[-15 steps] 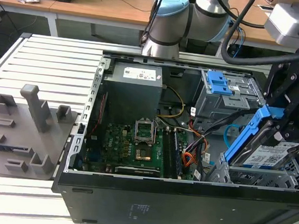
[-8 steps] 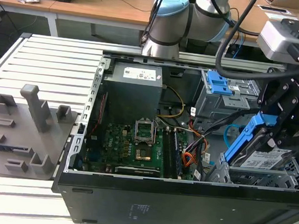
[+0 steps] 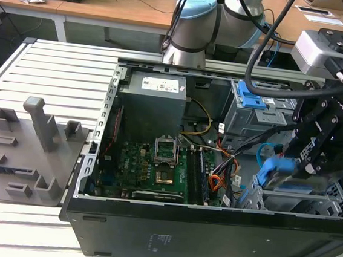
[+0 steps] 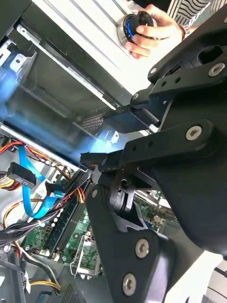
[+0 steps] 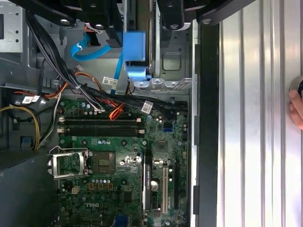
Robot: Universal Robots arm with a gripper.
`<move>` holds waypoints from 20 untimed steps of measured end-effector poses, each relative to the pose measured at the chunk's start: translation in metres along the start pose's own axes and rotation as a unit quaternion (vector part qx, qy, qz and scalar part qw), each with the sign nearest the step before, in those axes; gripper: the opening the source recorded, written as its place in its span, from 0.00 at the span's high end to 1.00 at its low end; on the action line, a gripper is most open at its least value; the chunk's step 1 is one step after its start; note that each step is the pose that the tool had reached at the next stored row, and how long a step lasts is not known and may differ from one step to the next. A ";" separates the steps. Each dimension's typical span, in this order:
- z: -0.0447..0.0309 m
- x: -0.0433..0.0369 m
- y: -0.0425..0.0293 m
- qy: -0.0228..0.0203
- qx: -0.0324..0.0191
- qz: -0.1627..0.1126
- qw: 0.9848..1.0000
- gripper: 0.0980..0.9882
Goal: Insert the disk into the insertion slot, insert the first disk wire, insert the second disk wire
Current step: 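Insert the disk into the insertion slot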
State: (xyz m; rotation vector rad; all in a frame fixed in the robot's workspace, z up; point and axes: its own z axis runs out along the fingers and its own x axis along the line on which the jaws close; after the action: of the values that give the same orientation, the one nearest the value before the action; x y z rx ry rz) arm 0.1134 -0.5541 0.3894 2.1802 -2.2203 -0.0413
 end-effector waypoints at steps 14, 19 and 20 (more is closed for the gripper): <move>0.0002 0.0000 0.0000 0.000 0.000 0.000 1.000 0.99; 0.0002 0.0000 0.0000 0.000 0.000 0.000 1.000 0.99; 0.0002 0.0000 0.0000 0.000 0.000 0.000 1.000 0.99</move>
State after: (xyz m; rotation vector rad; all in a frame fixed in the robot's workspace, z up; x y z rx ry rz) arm 0.1134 -0.5541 0.3892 2.1803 -2.2203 -0.0413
